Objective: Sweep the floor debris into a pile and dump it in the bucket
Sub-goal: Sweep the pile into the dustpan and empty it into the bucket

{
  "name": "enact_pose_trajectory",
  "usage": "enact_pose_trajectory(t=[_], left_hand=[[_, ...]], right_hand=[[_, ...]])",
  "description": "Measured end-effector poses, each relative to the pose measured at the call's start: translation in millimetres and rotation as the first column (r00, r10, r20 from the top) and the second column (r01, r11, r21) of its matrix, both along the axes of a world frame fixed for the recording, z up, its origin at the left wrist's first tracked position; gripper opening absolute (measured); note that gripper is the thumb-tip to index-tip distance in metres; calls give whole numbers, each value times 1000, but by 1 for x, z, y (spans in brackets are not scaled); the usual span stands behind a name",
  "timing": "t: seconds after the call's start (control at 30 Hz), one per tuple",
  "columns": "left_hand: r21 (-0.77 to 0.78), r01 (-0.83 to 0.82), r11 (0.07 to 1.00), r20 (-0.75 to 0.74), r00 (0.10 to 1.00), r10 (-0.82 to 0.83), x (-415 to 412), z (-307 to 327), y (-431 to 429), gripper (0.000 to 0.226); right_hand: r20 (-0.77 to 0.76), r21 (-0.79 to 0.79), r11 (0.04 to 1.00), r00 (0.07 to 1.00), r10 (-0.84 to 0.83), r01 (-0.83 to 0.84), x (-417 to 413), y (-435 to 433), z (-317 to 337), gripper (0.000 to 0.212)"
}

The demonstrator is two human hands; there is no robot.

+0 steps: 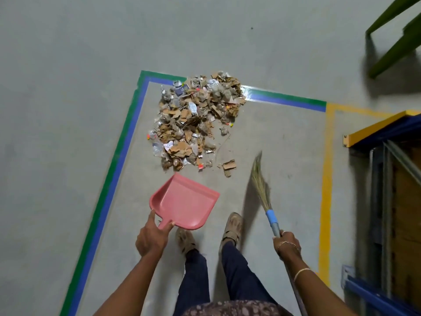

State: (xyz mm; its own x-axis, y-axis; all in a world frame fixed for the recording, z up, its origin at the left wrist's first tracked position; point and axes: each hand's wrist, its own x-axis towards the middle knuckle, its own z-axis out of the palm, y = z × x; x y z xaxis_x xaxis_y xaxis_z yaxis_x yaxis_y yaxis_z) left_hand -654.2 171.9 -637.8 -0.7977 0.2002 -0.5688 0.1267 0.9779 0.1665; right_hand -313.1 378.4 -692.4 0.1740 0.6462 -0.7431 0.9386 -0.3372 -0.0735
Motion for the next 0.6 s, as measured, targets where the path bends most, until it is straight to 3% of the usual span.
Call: enact_pose_trajectory(t=[0.13, 0.23, 0.4, 0.6], left_hand=[[-26, -12, 1000, -5, 1000, 12, 11, 4, 15, 92], [-31, -24, 999, -18, 1000, 24, 12, 9, 20, 93], [-62, -30, 998, -45, 999, 27, 2, 13, 31, 93], [-35, -92, 995, -40, 995, 91, -6, 13, 46, 91]], right_hand=[[-14, -121, 991, 999, 49, -51, -28, 4, -18, 21], [-115, -174, 978, 988, 99, -118, -56, 5, -35, 21], [-278, -137, 976, 952, 126, -169, -104, 19, -12, 29], [-285, -41, 979, 941, 180, -200, -94, 49, 18, 44]])
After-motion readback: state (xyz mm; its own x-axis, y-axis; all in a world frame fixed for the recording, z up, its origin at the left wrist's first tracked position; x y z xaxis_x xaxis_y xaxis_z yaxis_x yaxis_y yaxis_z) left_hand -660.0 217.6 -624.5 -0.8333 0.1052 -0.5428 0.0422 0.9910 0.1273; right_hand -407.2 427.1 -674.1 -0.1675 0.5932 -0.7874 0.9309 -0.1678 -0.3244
